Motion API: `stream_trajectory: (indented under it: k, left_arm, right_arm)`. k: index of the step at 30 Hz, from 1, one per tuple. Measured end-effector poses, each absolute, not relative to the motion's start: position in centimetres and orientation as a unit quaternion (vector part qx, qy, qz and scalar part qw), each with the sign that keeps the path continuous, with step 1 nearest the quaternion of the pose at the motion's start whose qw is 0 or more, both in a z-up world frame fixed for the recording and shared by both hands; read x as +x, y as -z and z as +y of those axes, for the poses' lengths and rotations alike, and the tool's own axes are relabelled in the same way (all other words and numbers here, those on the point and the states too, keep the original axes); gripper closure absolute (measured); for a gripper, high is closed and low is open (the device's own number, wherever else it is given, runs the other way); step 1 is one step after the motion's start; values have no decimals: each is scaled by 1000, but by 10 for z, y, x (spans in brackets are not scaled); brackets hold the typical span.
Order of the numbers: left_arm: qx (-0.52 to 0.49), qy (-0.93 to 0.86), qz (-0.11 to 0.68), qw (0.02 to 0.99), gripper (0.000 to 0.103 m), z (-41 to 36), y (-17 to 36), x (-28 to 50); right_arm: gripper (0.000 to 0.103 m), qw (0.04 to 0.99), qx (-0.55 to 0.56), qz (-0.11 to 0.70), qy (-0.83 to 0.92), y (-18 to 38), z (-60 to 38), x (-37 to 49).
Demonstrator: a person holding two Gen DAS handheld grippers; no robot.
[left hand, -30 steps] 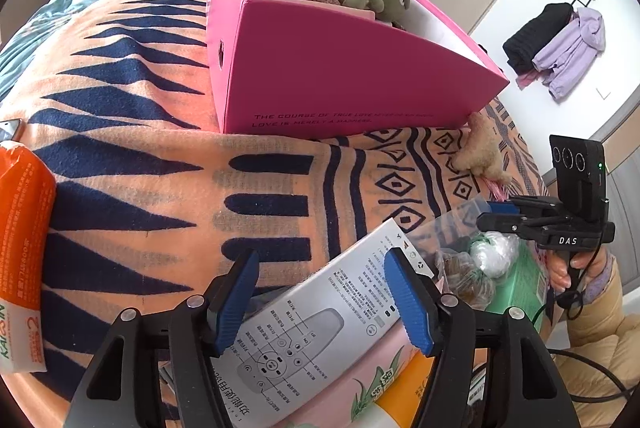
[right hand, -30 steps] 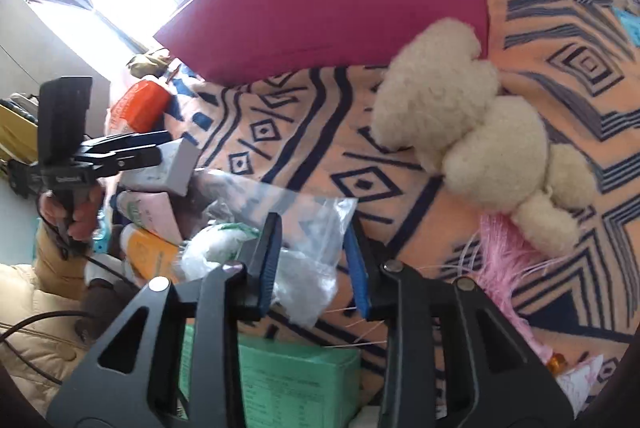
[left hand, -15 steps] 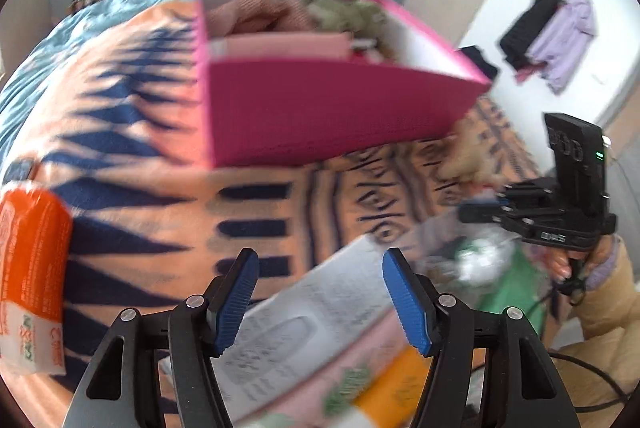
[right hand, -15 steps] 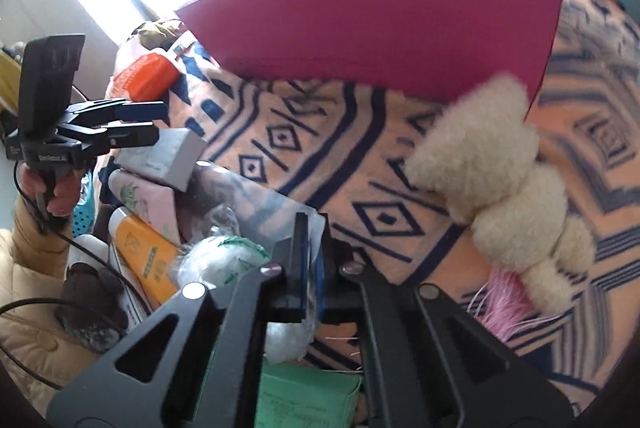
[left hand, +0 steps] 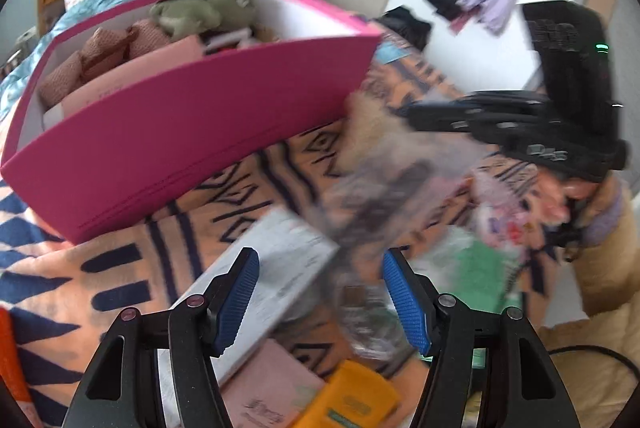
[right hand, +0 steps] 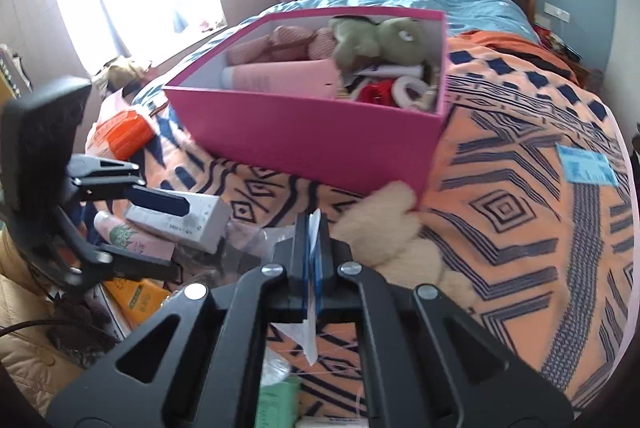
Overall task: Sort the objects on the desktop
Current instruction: 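Close both tools on the clear plastic bag holding a black watch, then lift the watch bag with both tools toward the magenta box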
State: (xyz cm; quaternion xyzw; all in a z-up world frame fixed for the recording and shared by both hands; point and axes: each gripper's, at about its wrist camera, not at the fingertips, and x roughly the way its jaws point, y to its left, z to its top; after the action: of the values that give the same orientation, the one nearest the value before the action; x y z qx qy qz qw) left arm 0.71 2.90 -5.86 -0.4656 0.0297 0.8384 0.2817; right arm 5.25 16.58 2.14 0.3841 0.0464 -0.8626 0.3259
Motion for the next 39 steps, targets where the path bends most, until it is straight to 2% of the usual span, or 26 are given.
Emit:
stream_trajectory:
  k: [8,13,14,17,23,34,37,39]
  left_arm:
    - [-478,-862,68,154,36,-3,73,0]
    - [-479,-872,72,70,38,-26,74,-2]
    - [-481,-872,65,59,41,-31,74,-4]
    - [-486,-866,21,118,43,-30,68,3]
    - [-493,-837,-5,238,43,-13,64,19]
    - [-561,-803,-37,196,40,-27,91,8]
    - [-564,-799,-42,206,35,-22,92,7]
    - [-567,-794,-45,215,26,-18,93,6]
  right_arm:
    - [100,315,395,17,863,-15,191,54]
    - [100,311,401,6,862,-10,200,55]
    - [100,306,404,3,862,-8,202,54]
    - [100,296,417,-6,859,1,208,51]
    - [100,269,440,-11,857,19,220,50]
    - [100,225,453,-13,862,37,238,52]
    - [100,225,456,-22,861,38,240,51]
    - [100,227,459,-31,858,38,242,51]
